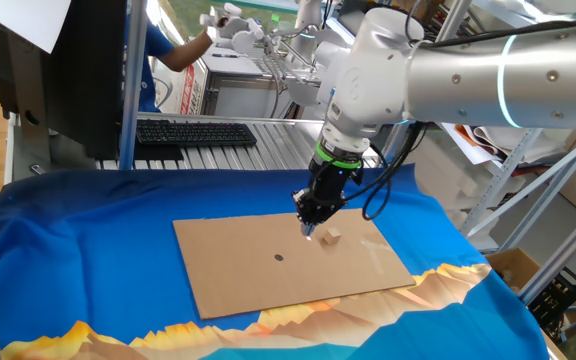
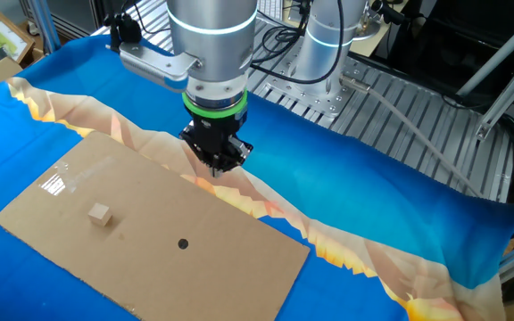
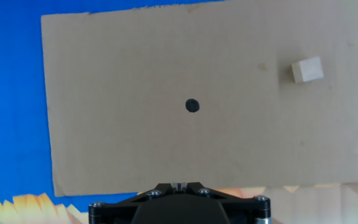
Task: Hold a small block with the gripper and sweep it from left to right on the table
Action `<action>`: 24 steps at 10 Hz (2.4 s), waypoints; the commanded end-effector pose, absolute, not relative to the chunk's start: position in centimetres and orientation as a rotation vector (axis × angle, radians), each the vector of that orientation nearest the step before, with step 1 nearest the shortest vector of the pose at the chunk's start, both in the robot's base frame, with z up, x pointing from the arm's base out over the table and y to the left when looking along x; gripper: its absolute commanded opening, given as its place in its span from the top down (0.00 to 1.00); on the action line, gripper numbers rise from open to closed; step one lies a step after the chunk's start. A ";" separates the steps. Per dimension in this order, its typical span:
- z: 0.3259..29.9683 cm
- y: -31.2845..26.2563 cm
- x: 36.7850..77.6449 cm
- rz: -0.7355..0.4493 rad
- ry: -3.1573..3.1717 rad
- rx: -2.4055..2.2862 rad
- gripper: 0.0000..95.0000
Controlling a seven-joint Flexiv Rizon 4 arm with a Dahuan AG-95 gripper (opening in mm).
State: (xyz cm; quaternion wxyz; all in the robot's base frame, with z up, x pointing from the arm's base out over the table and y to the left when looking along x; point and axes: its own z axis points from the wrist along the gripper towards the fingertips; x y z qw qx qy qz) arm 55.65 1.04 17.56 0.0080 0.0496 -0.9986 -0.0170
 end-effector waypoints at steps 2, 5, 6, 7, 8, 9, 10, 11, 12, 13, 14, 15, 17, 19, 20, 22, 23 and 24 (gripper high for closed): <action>17.6 1.0 55.5 -0.120 -3.120 0.261 1.00; 17.6 1.0 55.5 -0.128 -3.112 0.206 1.00; 17.6 1.0 55.5 -0.125 -3.116 0.184 1.00; 17.6 1.0 55.5 -0.117 -3.117 0.144 1.00; 17.6 1.0 55.5 -0.112 -3.113 0.084 1.00; 17.6 1.0 55.5 -0.096 -3.110 0.032 1.00; 17.6 1.0 55.5 -0.070 -3.102 -0.026 1.00; 17.6 1.0 55.5 -0.034 -3.105 -0.052 1.00; 17.6 1.0 55.5 -0.028 -3.104 -0.087 1.00; 17.6 1.0 55.5 -0.027 -3.111 -0.114 1.00; 17.6 1.0 55.5 -0.036 -3.111 -0.149 1.00; 17.6 1.0 55.5 -0.035 -3.113 -0.151 1.00; 17.6 1.0 55.5 -0.035 -3.112 -0.142 1.00; 17.6 1.0 55.5 -0.017 -3.088 -0.161 1.00; 17.6 1.0 55.5 -0.016 -3.096 -0.111 1.00; 17.4 0.5 56.0 0.004 -3.113 0.028 1.00; 17.3 0.0 56.4 0.029 -3.126 0.070 0.80; 17.1 -0.8 57.0 0.039 -3.131 0.121 0.80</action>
